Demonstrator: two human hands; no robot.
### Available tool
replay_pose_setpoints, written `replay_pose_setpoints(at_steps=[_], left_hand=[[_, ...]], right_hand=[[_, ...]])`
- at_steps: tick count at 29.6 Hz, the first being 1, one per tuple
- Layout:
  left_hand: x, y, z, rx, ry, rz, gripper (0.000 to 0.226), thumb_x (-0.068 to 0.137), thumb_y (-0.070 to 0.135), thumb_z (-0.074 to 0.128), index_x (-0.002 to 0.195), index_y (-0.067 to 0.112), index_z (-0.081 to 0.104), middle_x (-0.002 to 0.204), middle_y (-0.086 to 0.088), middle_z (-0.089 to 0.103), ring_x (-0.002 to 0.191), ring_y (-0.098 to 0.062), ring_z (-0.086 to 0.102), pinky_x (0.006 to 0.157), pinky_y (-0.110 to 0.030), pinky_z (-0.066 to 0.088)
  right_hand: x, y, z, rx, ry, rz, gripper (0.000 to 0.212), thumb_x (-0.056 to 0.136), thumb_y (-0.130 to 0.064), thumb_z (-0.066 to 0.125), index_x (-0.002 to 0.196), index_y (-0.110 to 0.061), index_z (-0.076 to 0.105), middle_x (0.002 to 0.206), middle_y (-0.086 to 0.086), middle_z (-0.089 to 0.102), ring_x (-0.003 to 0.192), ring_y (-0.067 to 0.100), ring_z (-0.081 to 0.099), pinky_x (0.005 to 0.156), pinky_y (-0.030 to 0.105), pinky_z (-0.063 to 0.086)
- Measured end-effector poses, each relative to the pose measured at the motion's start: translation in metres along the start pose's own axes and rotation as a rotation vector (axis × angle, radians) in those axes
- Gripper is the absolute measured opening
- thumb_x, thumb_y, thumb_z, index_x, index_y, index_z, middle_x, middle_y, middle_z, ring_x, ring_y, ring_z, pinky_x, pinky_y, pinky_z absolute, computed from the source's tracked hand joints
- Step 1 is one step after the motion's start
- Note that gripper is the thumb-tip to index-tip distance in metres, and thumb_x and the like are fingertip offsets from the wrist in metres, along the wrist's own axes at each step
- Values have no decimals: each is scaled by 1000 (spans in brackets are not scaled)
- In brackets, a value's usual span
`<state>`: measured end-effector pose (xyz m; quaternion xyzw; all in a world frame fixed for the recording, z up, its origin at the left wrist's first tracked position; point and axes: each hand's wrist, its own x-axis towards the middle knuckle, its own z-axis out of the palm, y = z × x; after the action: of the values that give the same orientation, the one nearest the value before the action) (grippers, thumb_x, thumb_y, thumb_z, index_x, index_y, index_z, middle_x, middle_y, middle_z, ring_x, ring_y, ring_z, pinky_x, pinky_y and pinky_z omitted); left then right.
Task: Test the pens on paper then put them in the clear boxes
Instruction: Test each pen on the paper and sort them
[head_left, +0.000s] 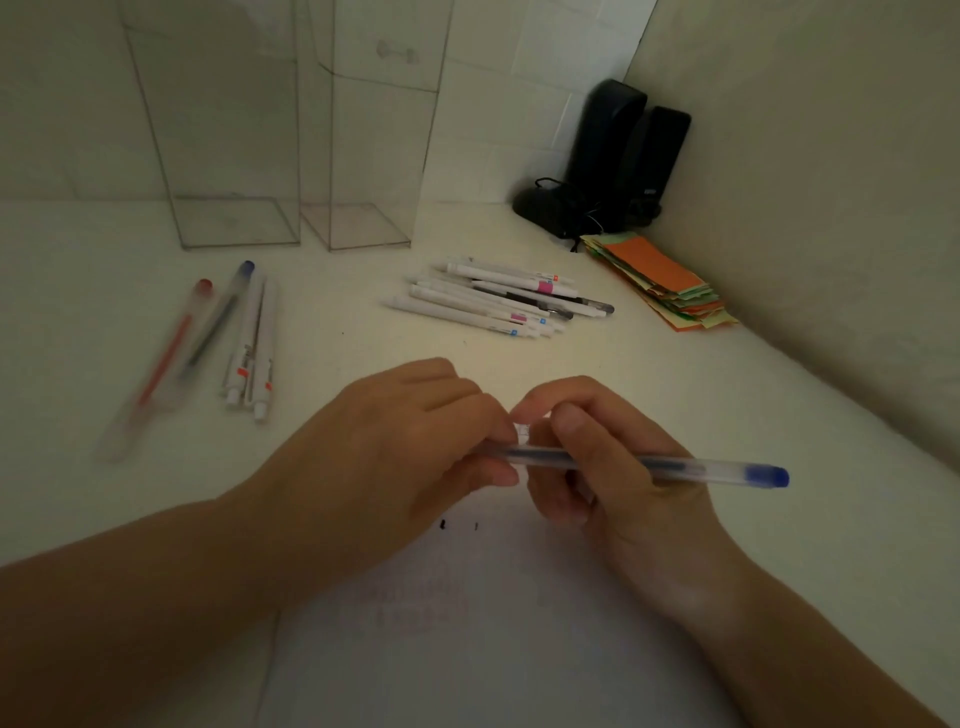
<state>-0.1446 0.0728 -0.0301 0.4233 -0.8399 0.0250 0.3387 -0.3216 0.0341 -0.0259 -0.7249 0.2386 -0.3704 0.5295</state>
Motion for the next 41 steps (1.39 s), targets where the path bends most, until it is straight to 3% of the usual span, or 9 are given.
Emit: replay_pose_setpoints(at_steps=[3, 5, 10, 17, 21, 23, 29, 35, 41], left_hand=[[0, 3, 5, -7, -80, -58, 23, 84, 33, 47, 86, 15, 61, 69, 4, 59, 65, -8, 42, 58, -24, 36], [-1, 3, 6, -22, -90, -161, 21, 86, 34, 40, 97, 23, 54, 66, 8, 53, 63, -9, 40, 53, -19, 32], [-4, -23, -12, 184, 36, -569, 25, 85, 34, 30, 106, 35, 43, 60, 9, 45, 55, -3, 44, 55, -24, 43], [-6, -38, -18, 431, -154, -759, 12, 89, 37, 38, 87, 28, 46, 64, 8, 51, 72, -10, 55, 91, -33, 38], [-5, -38, -23, 557, -181, -892, 25, 91, 42, 37, 96, 27, 56, 99, -4, 65, 116, -24, 50, 106, -37, 27], [-4, -38, -23, 613, -178, -834, 26, 91, 40, 38, 94, 27, 59, 106, -5, 64, 121, -25, 45, 104, -39, 29], [10, -35, -3, 441, -172, -268, 12, 69, 21, 69, 78, 18, 62, 76, 1, 60, 65, -15, 53, 53, -30, 47], [52, -64, 29, 393, -240, -339, 36, 93, 20, 42, 128, 13, 42, 131, -6, 43, 114, -24, 43, 90, -36, 37], [76, -81, 42, 459, -274, -363, 25, 94, 29, 39, 115, 18, 47, 120, -3, 47, 109, -21, 39, 88, -33, 29]], right_hand=[[5, -3, 0, -19, -2, 125, 15, 83, -34, 58, 92, -23, 61, 52, -8, 55, 45, 5, 45, 45, 15, 38], [9, -5, -2, -43, 65, 240, 32, 79, -39, 67, 106, -26, 56, 48, -5, 54, 44, 4, 44, 45, 13, 36], [10, 5, -16, -510, 233, 227, 28, 83, -27, 63, 108, -34, 54, 51, -3, 51, 45, 2, 42, 49, 11, 37], [13, 8, -16, -583, 224, 255, 13, 87, -24, 59, 93, -35, 60, 51, -2, 50, 46, 2, 44, 50, 9, 37], [15, 7, -21, -387, 301, 315, 11, 89, -19, 58, 91, -26, 66, 45, -6, 46, 41, 0, 41, 47, 7, 33], [16, 6, -25, -244, 352, 360, 12, 90, -19, 56, 91, -24, 68, 49, -5, 50, 43, 0, 40, 47, 12, 32], [18, 6, -35, 80, 428, 389, 17, 91, -14, 52, 88, -17, 69, 50, 0, 51, 44, 7, 35, 40, 16, 29], [19, 9, -40, 136, 420, 385, 18, 91, -13, 50, 88, -15, 68, 50, 0, 51, 43, 8, 34, 40, 18, 27], [21, 10, -43, 127, 402, 387, 17, 92, -14, 51, 90, -15, 67, 51, 0, 52, 45, 8, 35, 43, 19, 29]])
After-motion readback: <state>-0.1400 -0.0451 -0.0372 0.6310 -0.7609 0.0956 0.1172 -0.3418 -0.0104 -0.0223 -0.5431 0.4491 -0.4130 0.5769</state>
